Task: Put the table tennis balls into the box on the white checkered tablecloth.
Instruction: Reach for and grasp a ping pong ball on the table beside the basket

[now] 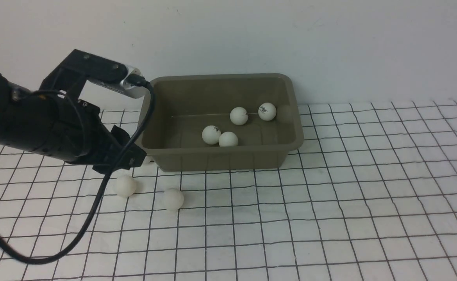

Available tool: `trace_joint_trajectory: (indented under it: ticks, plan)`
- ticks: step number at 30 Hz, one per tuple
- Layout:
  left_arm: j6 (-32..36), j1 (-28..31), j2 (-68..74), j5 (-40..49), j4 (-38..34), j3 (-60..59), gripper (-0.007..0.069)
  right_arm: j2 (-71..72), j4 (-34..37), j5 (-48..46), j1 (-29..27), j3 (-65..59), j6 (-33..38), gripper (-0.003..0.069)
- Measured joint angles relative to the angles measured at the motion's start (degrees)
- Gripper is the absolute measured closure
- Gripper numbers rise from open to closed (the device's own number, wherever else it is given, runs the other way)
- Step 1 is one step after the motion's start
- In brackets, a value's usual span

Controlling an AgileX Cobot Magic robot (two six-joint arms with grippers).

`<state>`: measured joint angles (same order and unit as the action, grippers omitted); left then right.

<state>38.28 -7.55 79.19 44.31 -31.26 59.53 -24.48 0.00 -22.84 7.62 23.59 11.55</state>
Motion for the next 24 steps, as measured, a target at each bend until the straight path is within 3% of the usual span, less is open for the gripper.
trace_joint_trajectory:
  ticks: [8, 16, 21, 24]
  plan:
    - [-2.4, 0.0, 9.9, 1.2, -2.6, -2.4, 0.0302, 0.0, 0.0, 0.0, 0.0, 0.0, 0.0, 0.0270]
    - [-1.8, -0.3, 5.2, 2.9, -6.6, -15.5, 0.0304, 0.0, 0.0, 0.0, 0.0, 0.0, 0.0, 0.0270]
    - [3.9, -3.1, 0.1, -11.4, -11.4, -21.6, 0.0304, 0.0, 0.0, 0.0, 0.0, 0.0, 0.1, 0.0270]
    - [13.0, -5.9, 0.8, -29.7, -19.0, -23.0, 0.0304, 0.0, 0.0, 0.0, 0.0, 0.0, 0.2, 0.0270]
